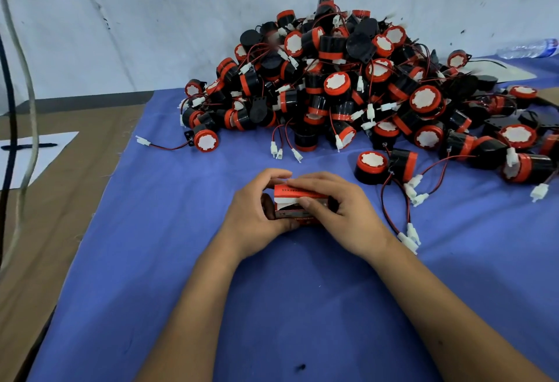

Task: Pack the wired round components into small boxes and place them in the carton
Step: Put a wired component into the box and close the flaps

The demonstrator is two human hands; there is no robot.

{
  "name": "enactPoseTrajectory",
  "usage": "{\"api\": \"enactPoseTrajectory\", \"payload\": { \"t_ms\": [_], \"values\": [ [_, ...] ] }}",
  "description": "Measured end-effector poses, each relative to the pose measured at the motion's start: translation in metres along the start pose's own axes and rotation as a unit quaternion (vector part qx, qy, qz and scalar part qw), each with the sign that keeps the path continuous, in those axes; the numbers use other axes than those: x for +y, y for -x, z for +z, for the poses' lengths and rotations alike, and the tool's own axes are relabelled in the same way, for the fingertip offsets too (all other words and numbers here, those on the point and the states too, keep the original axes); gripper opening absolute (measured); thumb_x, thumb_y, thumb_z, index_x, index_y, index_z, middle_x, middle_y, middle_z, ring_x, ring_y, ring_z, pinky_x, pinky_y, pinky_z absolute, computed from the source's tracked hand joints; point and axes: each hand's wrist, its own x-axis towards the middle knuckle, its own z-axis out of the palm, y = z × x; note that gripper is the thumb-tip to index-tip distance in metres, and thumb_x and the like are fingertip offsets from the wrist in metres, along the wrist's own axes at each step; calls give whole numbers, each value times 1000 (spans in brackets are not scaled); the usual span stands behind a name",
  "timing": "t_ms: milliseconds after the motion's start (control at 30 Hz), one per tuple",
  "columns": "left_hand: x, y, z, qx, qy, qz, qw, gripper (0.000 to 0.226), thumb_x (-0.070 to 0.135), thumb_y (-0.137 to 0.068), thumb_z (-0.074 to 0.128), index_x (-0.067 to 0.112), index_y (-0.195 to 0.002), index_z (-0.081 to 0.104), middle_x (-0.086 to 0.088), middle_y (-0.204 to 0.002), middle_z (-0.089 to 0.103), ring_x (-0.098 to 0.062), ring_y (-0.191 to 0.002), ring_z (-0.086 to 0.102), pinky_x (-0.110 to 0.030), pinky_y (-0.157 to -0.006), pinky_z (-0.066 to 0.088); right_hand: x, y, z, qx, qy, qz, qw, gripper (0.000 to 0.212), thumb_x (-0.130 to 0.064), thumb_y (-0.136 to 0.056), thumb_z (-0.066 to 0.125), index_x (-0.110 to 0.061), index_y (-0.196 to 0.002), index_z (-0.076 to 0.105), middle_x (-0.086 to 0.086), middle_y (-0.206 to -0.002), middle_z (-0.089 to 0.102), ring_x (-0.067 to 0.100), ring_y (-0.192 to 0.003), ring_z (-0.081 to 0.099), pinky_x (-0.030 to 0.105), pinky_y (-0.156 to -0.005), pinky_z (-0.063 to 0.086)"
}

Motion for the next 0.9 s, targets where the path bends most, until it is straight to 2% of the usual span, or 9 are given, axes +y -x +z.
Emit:
{"api": "enactPoseTrajectory", "payload": {
  "t_ms": [100, 200, 367, 467, 533, 633, 733, 800, 900],
  "values": [
    [-1, -1, -1, 4, -18, 2, 1000, 72, 10, -69, 96, 29, -130, 62, 12, -123, 67, -12, -90, 70, -43, -86, 62, 4, 3, -2, 34, -88, 36, 995, 25, -10, -90, 78, -23, -111, 79, -9, -130, 64, 11, -123, 61, 37, -95, 57],
    [-1, 0, -1, 15, -28, 11, 999, 69, 10, -69, 95, 31, -127, 64, 15, -120, 68, -11, -79, 66, -42, -84, 61, 5, 3, -1, 56, -106, 54, 991, 16, -5, -86, 81, -16, -98, 82, -7, -122, 68, 9, -116, 65, 36, -91, 58],
    [-6, -3, -1, 89, 23, 45, 995, 21, 10, -78, 90, 23, -91, 80, 9, -120, 71, -18, -73, 60, -31, -70, 57, 2, 2, 3, 83, -49, 41, 994, 16, -12, -89, 80, -19, -102, 83, -8, -120, 71, 5, -114, 66, 36, -94, 58],
    [-10, -5, -1, 93, 67, 28, 993, 9, 6, -82, 85, 13, -84, 82, 3, -107, 77, -20, -73, 61, -42, -73, 59, 0, 0, 7, 111, 43, 31, 992, 12, -24, -90, 79, -22, -101, 83, -9, -119, 72, 5, -109, 67, 36, -89, 59],
    [-11, -5, 0, 94, 64, 28, 993, 7, 6, -85, 83, 13, -86, 81, 4, -105, 79, -24, -79, 66, -50, -78, 60, -1, -1, 11, 122, 112, 13, 986, 13, -29, -92, 76, -22, -101, 83, -8, -119, 73, 9, -109, 68, 38, -89, 58],
    [-9, -3, 4, 116, 2, 60, 991, 4, 14, -90, 79, 18, -89, 80, 11, -102, 78, -11, -104, 69, -41, -91, 57, -3, 2, 15, 130, 147, -4, 981, 14, -29, -94, 74, -23, -103, 82, -5, -121, 74, 14, -112, 69, 40, -89, 58],
    [-12, -4, 5, 103, -27, 78, 991, 4, 18, -96, 73, 18, -97, 77, 12, -116, 74, -6, -125, 61, -34, -103, 52, -4, 3, 13, 137, 154, -9, 979, 15, -33, -94, 74, -25, -103, 82, -7, -119, 75, 12, -107, 71, 40, -83, 60],
    [-14, -6, 4, 75, -3, 64, 995, 8, 15, -98, 71, 20, -102, 76, 9, -128, 70, -5, -127, 60, -36, -107, 51, -5, 1, 10, 144, 140, 3, 980, 16, -37, -92, 75, -26, -102, 82, -10, -116, 76, 9, -104, 71, 40, -82, 60],
    [-14, -9, 3, 73, 2, 56, 996, 11, 18, -98, 70, 25, -104, 76, 8, -127, 70, -8, -121, 65, -41, -104, 53, -4, -1, 11, 155, 119, 15, 981, 18, -38, -90, 77, -26, -102, 83, -11, -112, 76, 6, -104, 70, 37, -84, 59]
  ]
}}
